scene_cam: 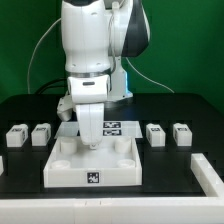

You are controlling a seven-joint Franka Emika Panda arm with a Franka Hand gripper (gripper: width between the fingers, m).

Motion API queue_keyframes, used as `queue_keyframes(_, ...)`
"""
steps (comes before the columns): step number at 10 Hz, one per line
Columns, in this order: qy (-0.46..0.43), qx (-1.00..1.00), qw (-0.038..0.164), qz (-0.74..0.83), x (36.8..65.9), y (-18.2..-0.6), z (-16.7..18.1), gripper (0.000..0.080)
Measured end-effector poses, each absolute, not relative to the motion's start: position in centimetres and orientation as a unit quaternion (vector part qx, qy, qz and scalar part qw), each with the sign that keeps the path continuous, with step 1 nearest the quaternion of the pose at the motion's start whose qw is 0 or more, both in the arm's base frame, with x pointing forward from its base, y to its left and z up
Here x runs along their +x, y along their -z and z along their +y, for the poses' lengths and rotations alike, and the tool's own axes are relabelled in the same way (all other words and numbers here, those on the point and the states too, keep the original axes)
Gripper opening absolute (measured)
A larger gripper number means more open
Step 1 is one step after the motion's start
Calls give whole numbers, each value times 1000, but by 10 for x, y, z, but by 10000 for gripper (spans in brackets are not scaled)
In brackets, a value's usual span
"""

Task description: Assemble one leg

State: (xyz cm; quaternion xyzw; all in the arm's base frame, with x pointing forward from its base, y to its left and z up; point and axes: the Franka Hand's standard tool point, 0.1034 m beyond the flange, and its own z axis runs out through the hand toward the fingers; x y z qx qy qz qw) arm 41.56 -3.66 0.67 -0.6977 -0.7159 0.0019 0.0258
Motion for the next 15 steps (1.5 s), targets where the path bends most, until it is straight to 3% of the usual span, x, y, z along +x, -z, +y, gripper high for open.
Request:
queue_keyframes(1, -2, -698, 26, -716, 416, -7, -37, 58)
queue_keyframes(5, -1, -707, 25, -706, 418, -7, -31, 58)
queue_keyframes(11, 18, -731, 27, -681, 469, -8, 64, 58)
queue_keyframes(15, 20, -737, 25, -676, 487, -7, 62, 58)
